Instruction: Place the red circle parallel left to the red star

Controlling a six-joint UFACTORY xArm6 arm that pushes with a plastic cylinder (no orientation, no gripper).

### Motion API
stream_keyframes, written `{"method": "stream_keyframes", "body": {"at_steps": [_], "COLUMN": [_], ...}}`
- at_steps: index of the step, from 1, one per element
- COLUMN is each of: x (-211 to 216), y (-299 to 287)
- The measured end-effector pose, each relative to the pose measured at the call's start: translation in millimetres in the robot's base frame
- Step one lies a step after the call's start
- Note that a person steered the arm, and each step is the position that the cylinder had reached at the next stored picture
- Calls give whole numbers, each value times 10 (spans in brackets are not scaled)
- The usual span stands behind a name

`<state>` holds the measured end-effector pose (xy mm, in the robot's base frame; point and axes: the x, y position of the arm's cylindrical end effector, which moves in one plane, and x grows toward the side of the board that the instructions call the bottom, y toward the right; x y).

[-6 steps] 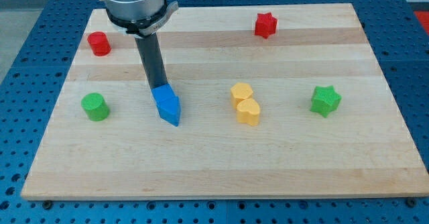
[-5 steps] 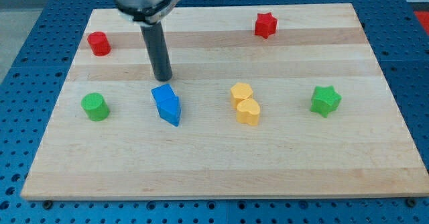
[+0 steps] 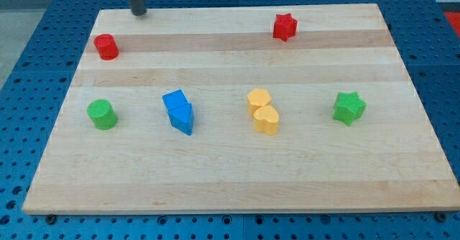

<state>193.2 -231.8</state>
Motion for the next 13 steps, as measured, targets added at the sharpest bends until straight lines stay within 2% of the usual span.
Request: {"method": "stream_keyframes", "body": {"at_steps": [2, 3, 5, 6, 8, 10, 11, 13], "x": [411, 411, 844, 1222, 1664, 1739, 1748, 1748], "y": [-733, -733, -732, -664, -211, 765, 763, 159]}}
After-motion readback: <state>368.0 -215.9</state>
